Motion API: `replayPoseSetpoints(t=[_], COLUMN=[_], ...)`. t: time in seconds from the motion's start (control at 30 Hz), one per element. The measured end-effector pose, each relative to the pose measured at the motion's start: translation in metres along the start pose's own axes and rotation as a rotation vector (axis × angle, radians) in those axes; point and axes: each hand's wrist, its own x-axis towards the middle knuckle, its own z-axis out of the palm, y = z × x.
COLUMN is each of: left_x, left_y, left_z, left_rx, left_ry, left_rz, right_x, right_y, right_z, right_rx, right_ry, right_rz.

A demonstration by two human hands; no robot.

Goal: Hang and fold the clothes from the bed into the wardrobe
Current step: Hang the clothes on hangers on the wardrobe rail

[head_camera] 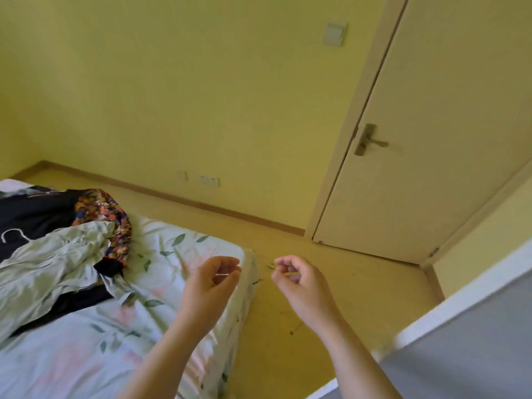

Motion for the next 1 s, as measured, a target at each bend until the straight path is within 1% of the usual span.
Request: replayPoseSetpoints(t=[0.2, 0.4, 0.53, 0.8, 1.0], left_x=[0.079, 0.137, 0.161, 0.205, 0.26], left_y=[0.009, 0.019, 0.021, 0.021, 0.019], left_z=[-0.03, -0.061, -0.074, -0.089, -0.078], left_rx=[-0.028, -0.104, -0.109, -0.113, -0.128], left_ry=[0.083, 0.14, 0.176, 0.312, 0.463], left_rz=[0.065, 0.064, 0.068, 0.035, -0.029], right_x=[0.086, 0.149, 0.182, 0.257, 0.343], right_y=[-0.041, -0.073, -0.078, -0.072, -0.07], right_z=[0.031, 0.061, 0.075, 0.099, 0.108], right_rx=[-0.011, -0.016, -0.009, 0.008, 0.016], right_ry=[-0.007, -0.062, -0.111, -0.225, -0.34], right_rz=[-0.094, -0.154, -0.147, -0.173, -0.216])
